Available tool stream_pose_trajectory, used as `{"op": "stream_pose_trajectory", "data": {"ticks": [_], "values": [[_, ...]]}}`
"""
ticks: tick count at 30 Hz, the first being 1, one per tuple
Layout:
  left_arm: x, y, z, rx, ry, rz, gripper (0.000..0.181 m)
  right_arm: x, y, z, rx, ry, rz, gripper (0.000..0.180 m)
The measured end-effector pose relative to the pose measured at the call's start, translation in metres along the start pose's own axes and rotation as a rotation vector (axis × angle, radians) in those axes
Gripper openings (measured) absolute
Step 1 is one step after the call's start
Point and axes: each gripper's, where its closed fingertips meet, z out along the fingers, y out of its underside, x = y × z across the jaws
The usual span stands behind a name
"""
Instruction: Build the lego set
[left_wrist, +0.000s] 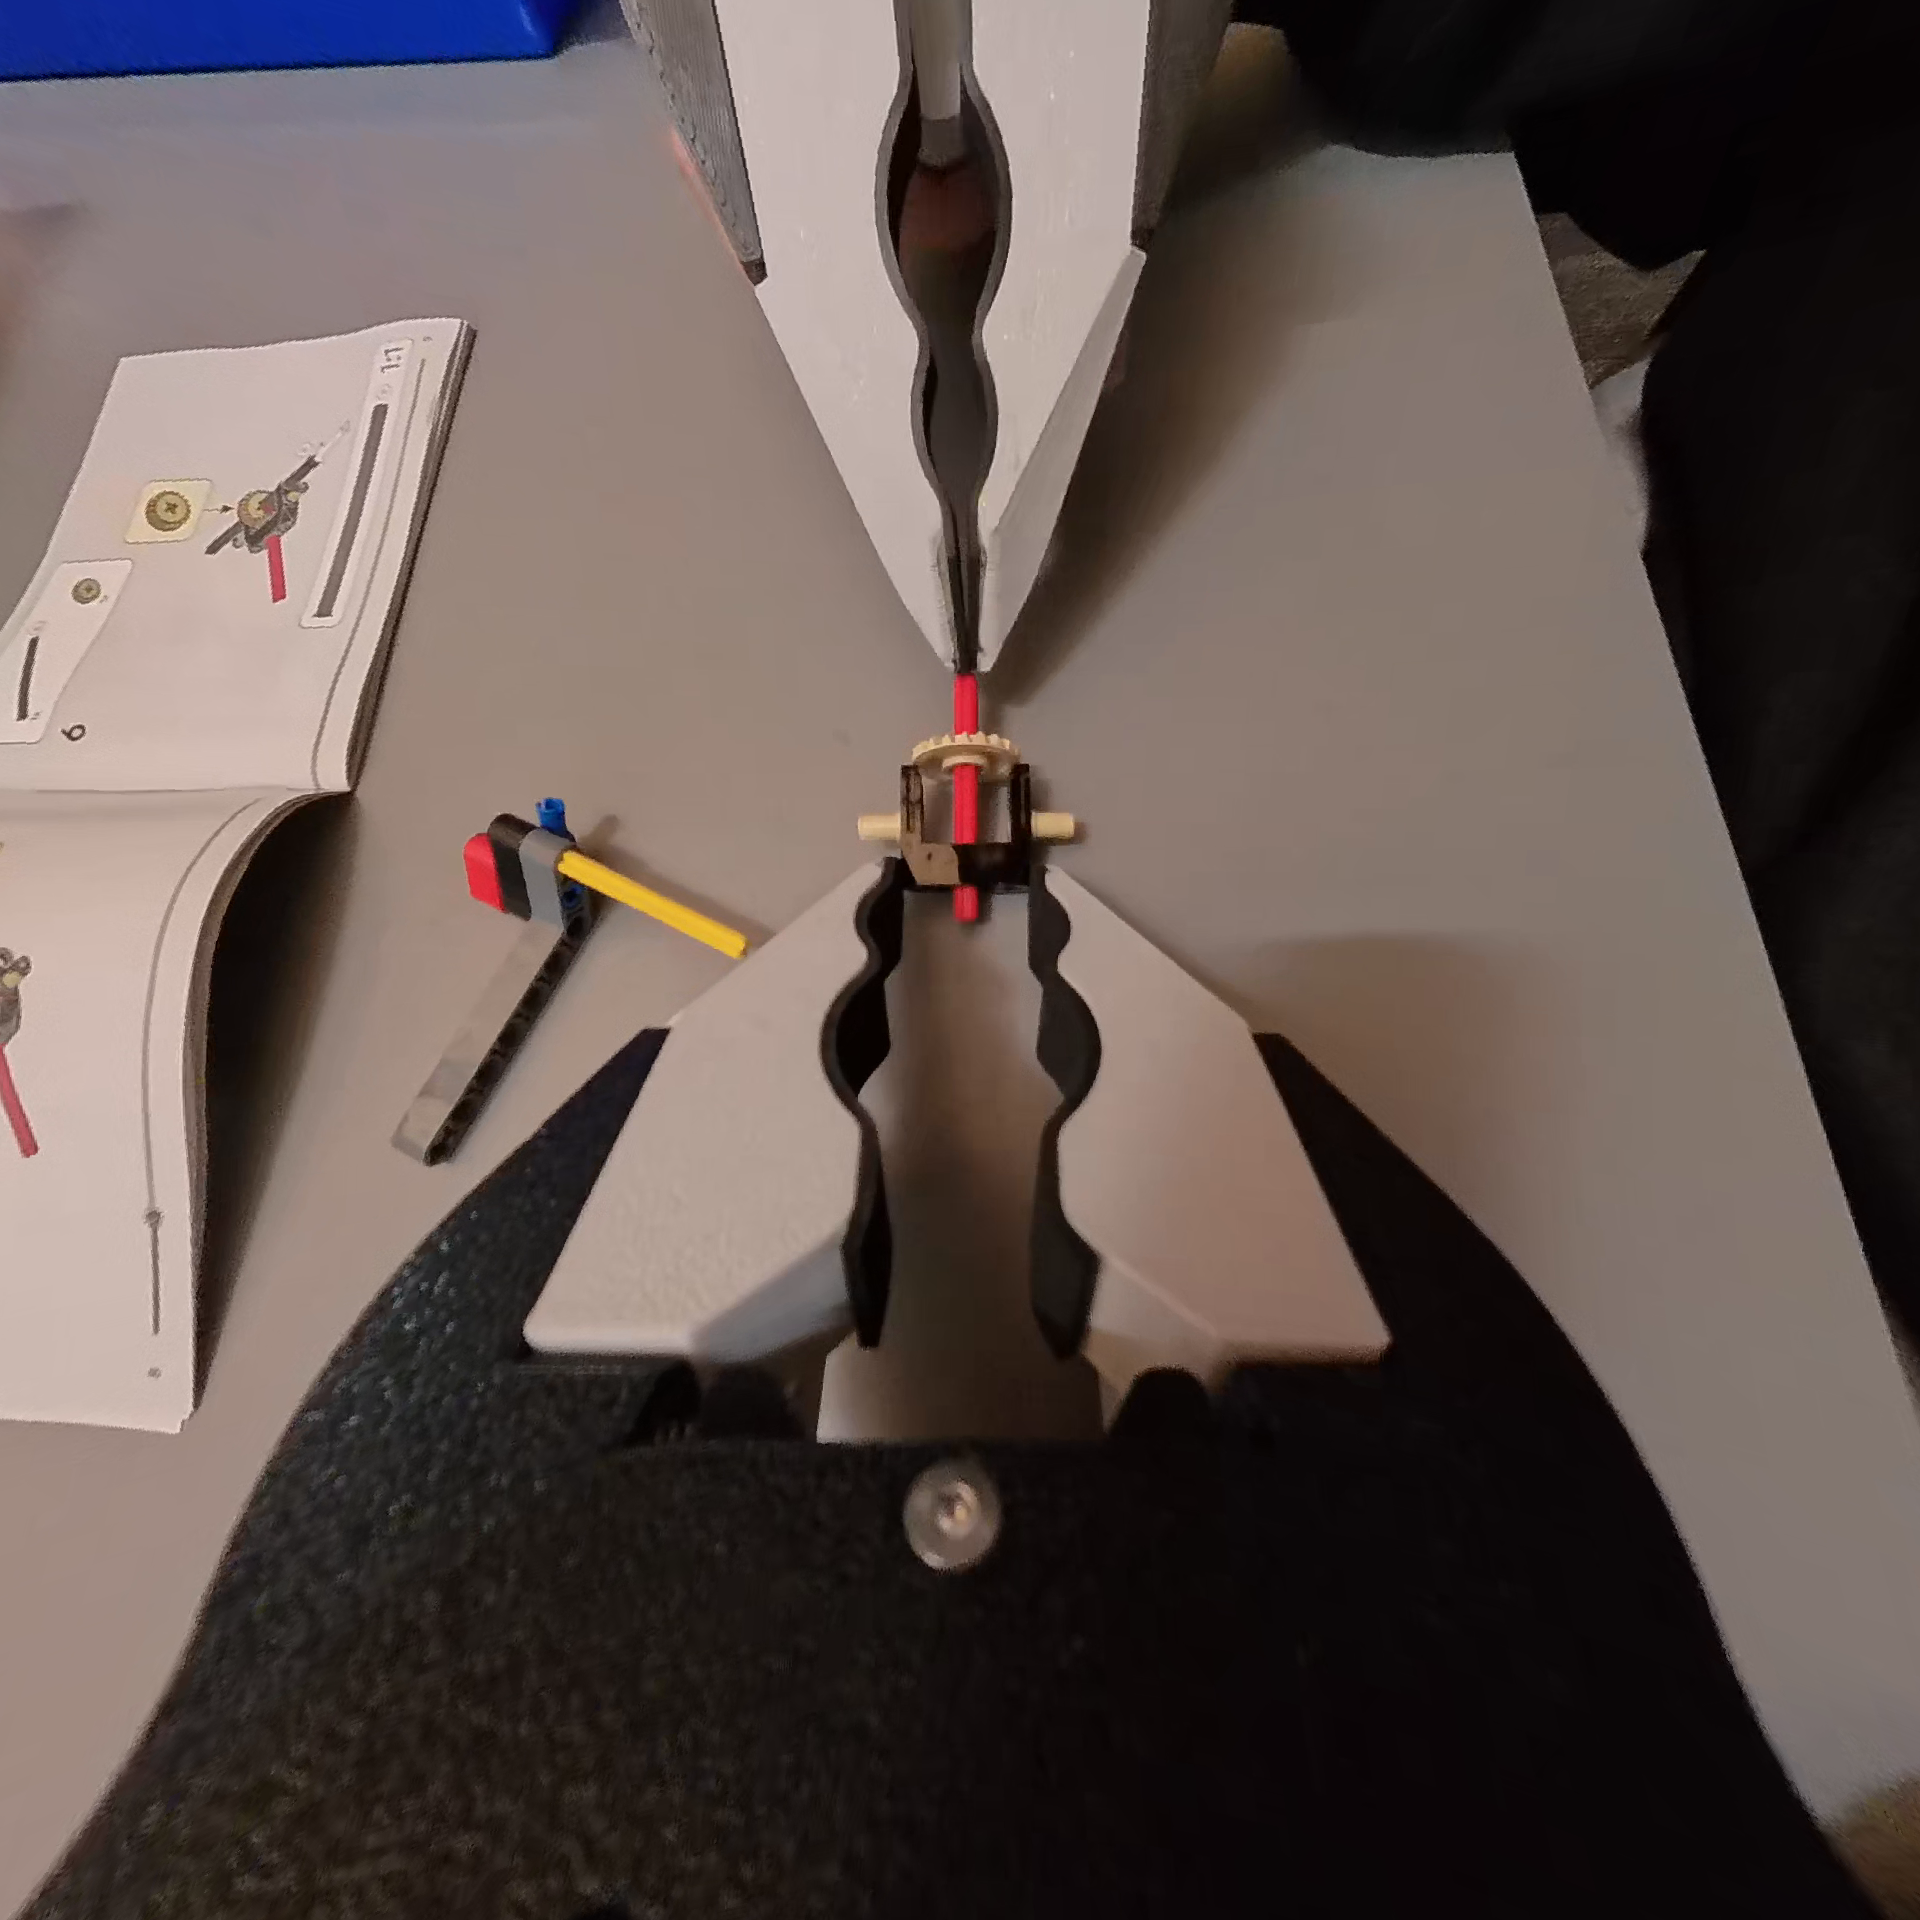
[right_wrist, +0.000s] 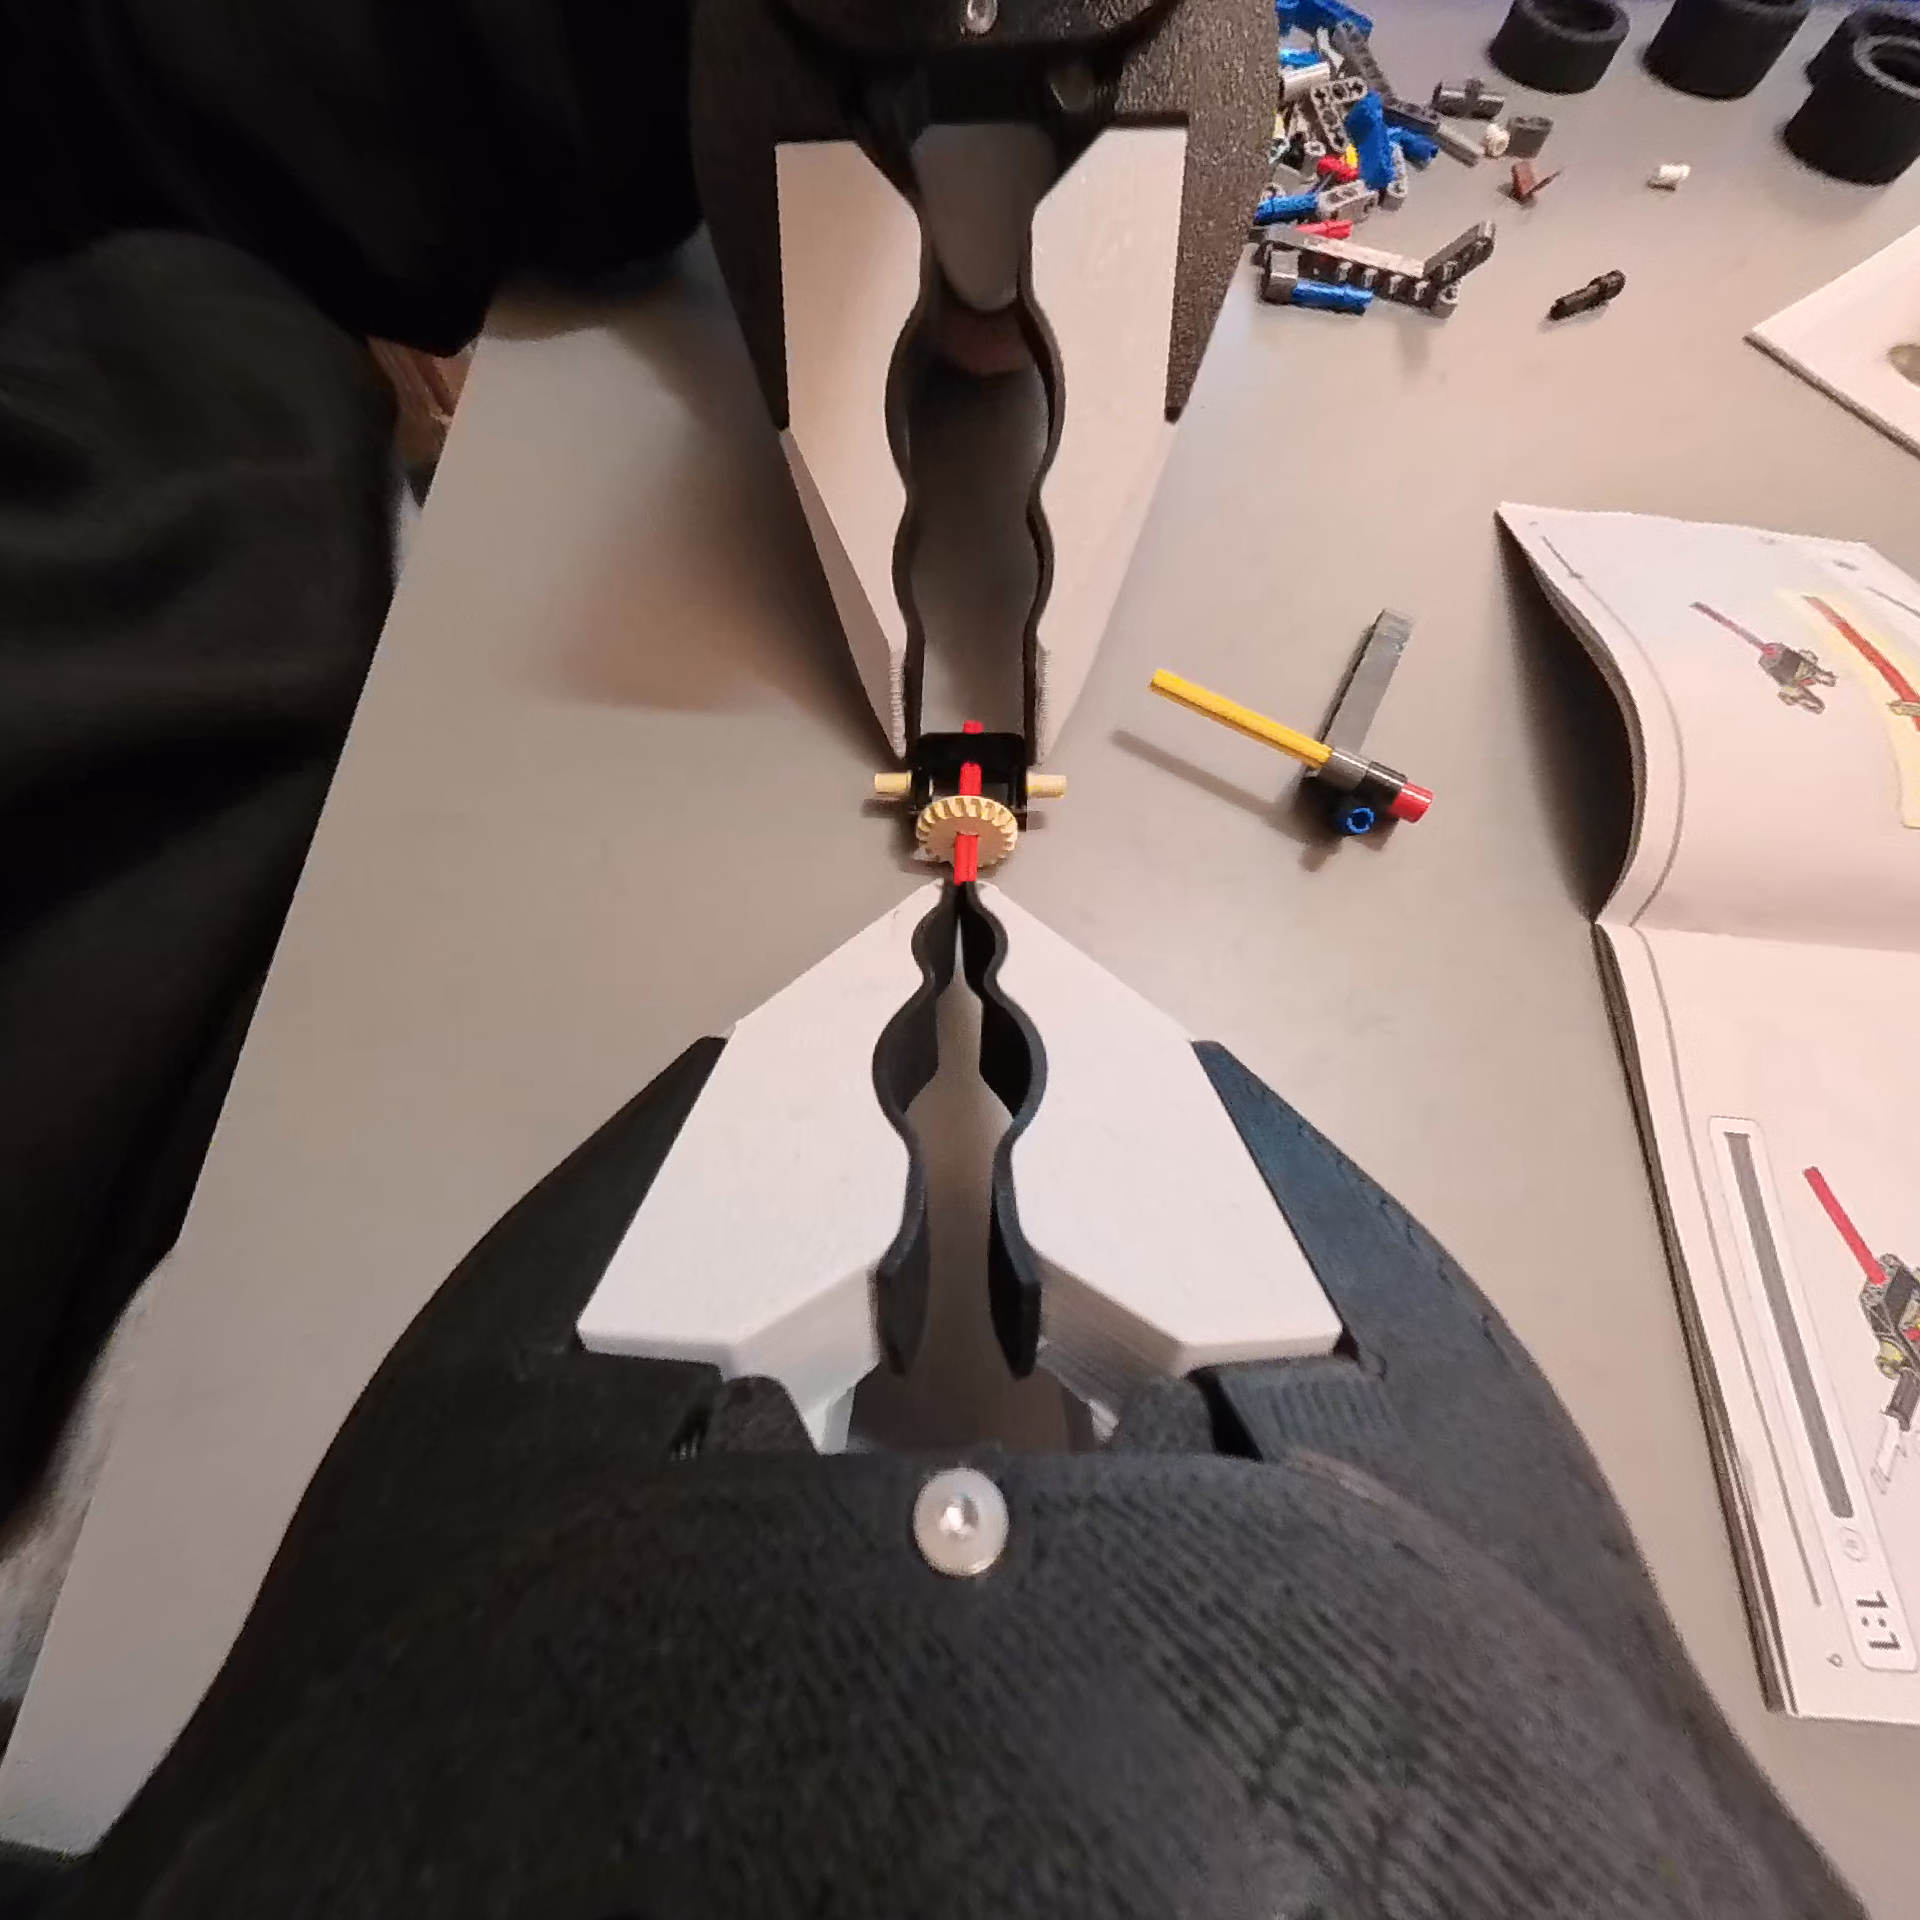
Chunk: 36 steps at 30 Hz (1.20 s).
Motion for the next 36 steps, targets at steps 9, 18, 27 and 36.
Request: {"op": "stream_pose_trajectory", "data": {"ticks": [9, 18, 27, 36], "values": [[0.001, -0.001, 0.001, 0.001, 0.001, 0.008, 0.022, 0.000, -0.003, 0.006, -0.008, 0.008, -0.023, 0.000], [-0.002, 0.001, -0.001, -0.003, -0.010, 0.000, 0.022, 0.003, 0.006, -0.007, -0.003, 0.014, -0.007, 0.000], [-0.001, 0.003, 0.000, -0.015, -0.006, 0.004, 0.022, 0.004, 0.003, -0.008, 0.014, 0.012, -0.006, 0.000], [-0.001, 0.003, 0.000, -0.015, 0.000, -0.002, 0.022, 0.031, 0.003, -0.008, 0.024, 0.103, -0.108, 0.009]]}}
